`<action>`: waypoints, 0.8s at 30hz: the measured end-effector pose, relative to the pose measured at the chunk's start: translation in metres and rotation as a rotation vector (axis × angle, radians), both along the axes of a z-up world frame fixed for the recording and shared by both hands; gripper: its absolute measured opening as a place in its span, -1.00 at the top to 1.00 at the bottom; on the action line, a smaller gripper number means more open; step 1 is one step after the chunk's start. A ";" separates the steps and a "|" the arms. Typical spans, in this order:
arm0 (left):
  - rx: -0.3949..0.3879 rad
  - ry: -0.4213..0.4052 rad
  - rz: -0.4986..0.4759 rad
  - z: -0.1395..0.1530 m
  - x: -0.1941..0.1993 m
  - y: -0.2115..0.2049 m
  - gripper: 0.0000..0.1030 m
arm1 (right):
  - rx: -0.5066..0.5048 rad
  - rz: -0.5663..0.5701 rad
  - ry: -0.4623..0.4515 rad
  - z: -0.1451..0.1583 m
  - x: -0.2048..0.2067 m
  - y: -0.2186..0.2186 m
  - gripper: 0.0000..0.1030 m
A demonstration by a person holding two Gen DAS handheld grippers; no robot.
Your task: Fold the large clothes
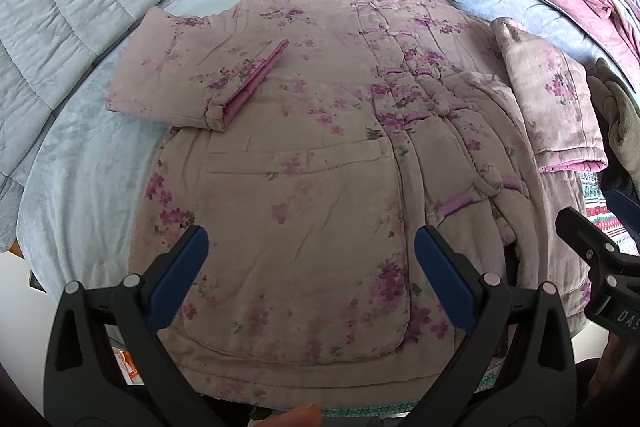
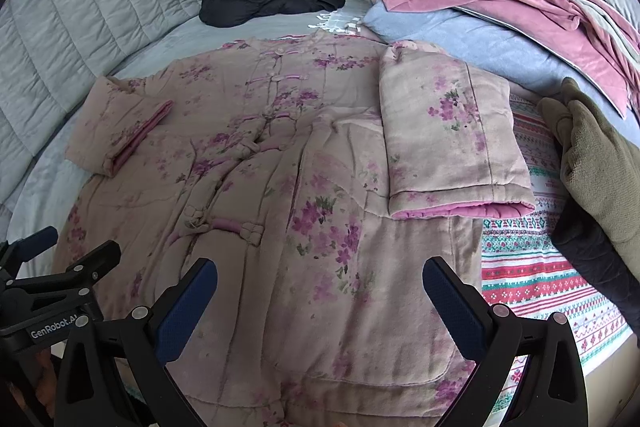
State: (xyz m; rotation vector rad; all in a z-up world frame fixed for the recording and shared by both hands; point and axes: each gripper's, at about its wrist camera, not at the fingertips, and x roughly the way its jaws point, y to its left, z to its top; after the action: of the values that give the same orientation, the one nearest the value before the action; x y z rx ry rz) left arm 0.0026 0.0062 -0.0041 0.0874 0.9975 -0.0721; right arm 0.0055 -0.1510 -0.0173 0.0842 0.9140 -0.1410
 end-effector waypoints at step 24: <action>-0.018 -0.013 0.008 0.005 -0.001 0.010 -0.99 | 0.011 -0.020 0.013 -0.002 -0.003 -0.011 -1.00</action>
State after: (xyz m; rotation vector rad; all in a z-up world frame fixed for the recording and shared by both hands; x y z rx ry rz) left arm 0.0013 0.0159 0.0012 0.0679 0.9839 -0.0732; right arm 0.0030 -0.1616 -0.0194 0.1022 0.9273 -0.1551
